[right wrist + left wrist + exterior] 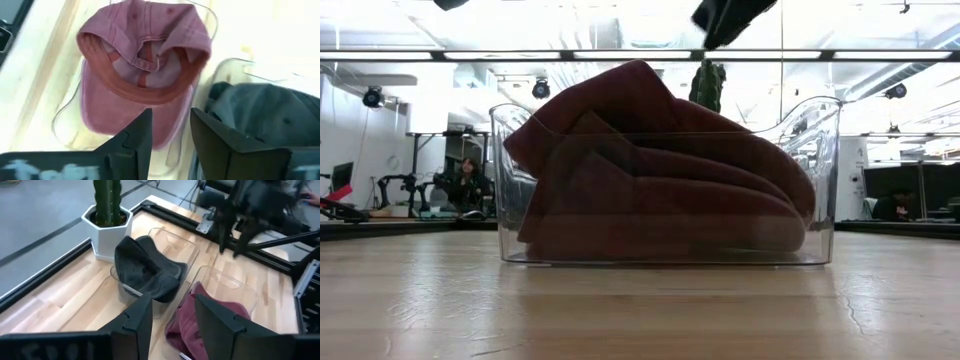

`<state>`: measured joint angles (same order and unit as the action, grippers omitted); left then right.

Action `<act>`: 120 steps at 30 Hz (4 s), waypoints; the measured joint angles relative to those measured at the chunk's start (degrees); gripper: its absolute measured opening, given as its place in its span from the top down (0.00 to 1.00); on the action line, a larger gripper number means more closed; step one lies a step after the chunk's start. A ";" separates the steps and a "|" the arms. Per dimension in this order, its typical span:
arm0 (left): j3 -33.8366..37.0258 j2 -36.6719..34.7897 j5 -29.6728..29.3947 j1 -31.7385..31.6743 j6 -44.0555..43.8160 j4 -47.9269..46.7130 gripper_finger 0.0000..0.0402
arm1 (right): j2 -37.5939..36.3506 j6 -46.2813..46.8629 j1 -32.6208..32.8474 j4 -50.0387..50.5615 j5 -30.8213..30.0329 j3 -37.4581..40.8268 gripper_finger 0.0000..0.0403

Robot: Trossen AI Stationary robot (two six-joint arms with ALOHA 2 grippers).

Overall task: Pick & Place hat
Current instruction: Return to Home Position

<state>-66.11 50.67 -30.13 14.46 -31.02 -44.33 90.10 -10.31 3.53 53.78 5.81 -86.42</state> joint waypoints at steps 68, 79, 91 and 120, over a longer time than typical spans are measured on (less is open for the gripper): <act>65.49 -38.99 11.96 3.41 16.37 60.31 0.65 | -87.47 23.35 -1.71 -45.87 0.52 71.33 0.79; 65.47 -39.90 13.66 3.43 19.27 59.31 0.65 | -90.06 22.26 -1.68 -44.55 4.01 72.58 0.81; 65.62 -39.95 13.75 3.43 20.43 59.20 0.65 | -90.10 25.46 -1.71 -58.24 0.38 85.63 0.81; 65.46 -46.33 14.12 3.39 27.33 48.65 0.65 | -89.94 21.86 -1.70 -57.20 0.65 85.91 0.81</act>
<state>-0.65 4.34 -16.02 17.85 -3.68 4.33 0.16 11.55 1.84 -3.42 6.45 -0.51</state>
